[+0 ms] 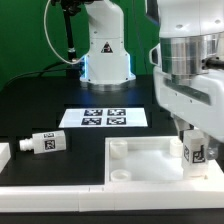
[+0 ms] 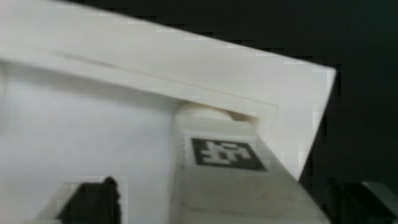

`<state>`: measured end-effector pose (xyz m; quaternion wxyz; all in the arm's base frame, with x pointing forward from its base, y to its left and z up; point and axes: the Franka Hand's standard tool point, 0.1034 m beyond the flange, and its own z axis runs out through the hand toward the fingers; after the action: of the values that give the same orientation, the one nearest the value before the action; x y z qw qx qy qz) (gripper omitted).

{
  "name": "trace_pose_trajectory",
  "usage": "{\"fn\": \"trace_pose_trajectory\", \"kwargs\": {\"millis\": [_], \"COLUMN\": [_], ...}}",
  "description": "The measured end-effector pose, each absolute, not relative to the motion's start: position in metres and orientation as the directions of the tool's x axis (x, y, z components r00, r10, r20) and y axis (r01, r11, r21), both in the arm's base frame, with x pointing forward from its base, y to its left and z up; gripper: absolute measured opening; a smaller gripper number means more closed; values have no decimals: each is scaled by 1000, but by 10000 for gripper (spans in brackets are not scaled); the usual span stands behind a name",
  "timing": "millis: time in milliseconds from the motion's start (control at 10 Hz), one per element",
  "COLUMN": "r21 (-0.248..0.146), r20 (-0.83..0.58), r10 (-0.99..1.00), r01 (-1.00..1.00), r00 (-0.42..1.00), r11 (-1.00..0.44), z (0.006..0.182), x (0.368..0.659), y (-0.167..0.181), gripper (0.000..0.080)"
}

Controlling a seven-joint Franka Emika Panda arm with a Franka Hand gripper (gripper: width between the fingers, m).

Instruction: Assemble one leg

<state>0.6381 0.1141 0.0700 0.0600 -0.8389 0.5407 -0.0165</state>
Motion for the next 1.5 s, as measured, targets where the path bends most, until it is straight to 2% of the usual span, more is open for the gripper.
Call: {"fn": "trace_pose_trajectory", "kwargs": {"millis": [100,200,500,600,700,800,1000,1100,1200,1300,1400,1500], "r21": [-121,-121,-115,-106,-49,-30,-32,-32,-35,-44,-47,-50], "r20": [-16,-5,20,37,79,79,76,76,75,71,68,66], "r10": [-805,-714,-582,-479,-183,-59,-71,-71,-91,-193,-247,-288], "r01": [-800,-709,-577,-473,-180,-57,-69,-69,-88,-190,-245,-285], "r00": [593,700,813,877,980,995,995,995,993,979,967,955], "r11": [-587,-695,-809,-875,-982,-998,-997,-997,-995,-981,-968,-957], "z": [69,68,68,68,69,72,73,73,73,73,73,73], "x": [636,635,635,636,637,639,641,641,641,640,640,640], "y": [118,121,118,117,113,114,114,114,114,114,114,114], "gripper": [602,640,649,649,649,649,649,553,415,415,284,284]}}
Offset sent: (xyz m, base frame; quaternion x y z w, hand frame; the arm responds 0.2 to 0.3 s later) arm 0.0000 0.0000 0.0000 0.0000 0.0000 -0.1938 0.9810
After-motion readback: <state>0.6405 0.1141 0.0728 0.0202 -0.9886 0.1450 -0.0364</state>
